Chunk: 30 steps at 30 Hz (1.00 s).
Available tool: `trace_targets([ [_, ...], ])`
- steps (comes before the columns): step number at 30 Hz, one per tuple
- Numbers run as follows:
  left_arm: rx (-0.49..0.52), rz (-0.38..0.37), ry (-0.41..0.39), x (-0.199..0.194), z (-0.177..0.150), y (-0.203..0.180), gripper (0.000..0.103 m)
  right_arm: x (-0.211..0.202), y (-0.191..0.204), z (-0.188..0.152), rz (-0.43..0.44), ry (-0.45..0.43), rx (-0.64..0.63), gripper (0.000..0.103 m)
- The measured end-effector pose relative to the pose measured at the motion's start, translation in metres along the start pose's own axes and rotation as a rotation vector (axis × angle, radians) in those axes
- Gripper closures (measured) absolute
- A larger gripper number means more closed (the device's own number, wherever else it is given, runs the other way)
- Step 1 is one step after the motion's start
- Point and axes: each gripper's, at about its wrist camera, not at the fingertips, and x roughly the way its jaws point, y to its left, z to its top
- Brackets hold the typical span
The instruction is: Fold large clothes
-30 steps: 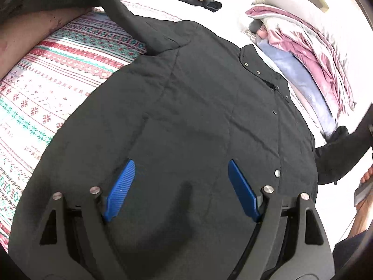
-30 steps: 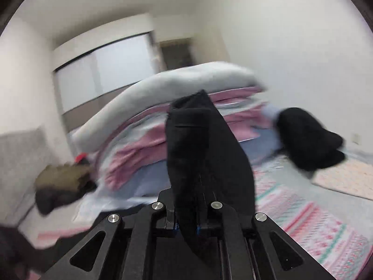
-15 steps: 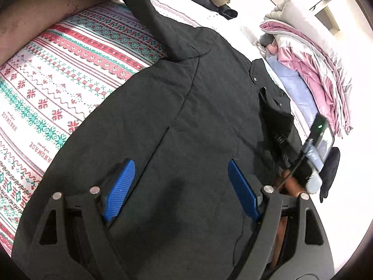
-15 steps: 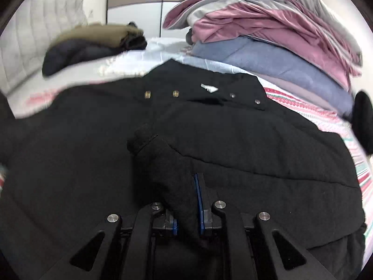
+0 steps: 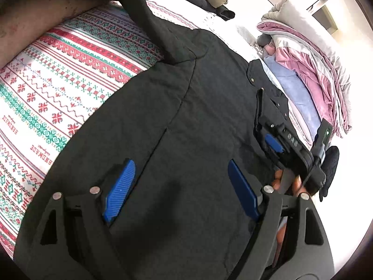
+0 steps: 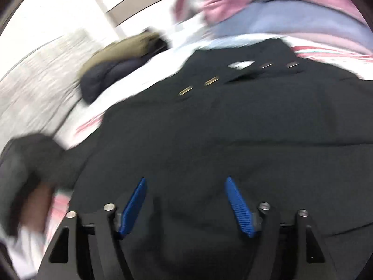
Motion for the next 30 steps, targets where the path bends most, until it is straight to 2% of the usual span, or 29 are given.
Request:
trace_targets([
  [2,0.011,0.004,0.002,0.000,0.000,-0.001,0.021,-0.005,0.014,-0.008,0.042,0.026,-0.037,0.030],
  [4,0.018,0.003,0.007,0.000,0.000,-0.001,0.021,-0.016,0.015,-0.010,0.018,-0.010,-0.009,0.030],
  [7,0.022,0.007,0.002,0.000,0.000,-0.001,0.021,-0.036,-0.007,-0.011,-0.034,0.016,0.158,0.030],
  [12,0.035,0.017,-0.003,-0.002,0.000,-0.001,0.021,-0.111,-0.034,-0.051,0.044,0.043,0.424,0.029],
  [14,0.042,0.026,-0.013,-0.005,0.000,-0.001,0.021,-0.129,-0.031,-0.066,0.069,0.034,0.421,0.024],
  [17,0.058,0.058,-0.038,-0.012,0.001,0.000,0.021,-0.139,-0.028,-0.090,0.113,0.011,0.323,0.022],
  [19,0.072,0.081,-0.057,-0.019,0.004,0.003,0.021,-0.129,-0.030,-0.107,0.061,-0.009,0.264,0.021],
  [21,0.070,0.108,-0.090,-0.028,0.015,0.006,0.021,-0.105,-0.040,-0.114,-0.028,0.063,0.250,0.021],
  [25,0.026,0.199,-0.217,-0.056,0.060,0.004,0.021,-0.105,-0.058,-0.111,0.051,0.037,0.383,0.021],
  [27,0.039,0.240,-0.241,-0.064,0.088,-0.006,0.021,-0.115,-0.048,-0.105,0.088,0.023,0.334,0.021],
  [28,0.053,0.265,-0.277,-0.072,0.110,-0.014,0.021,-0.117,-0.044,-0.104,0.093,0.022,0.304,0.021],
  [30,0.064,0.363,-0.358,-0.083,0.144,-0.022,0.021,-0.121,-0.035,-0.102,0.084,0.020,0.238,0.021],
])
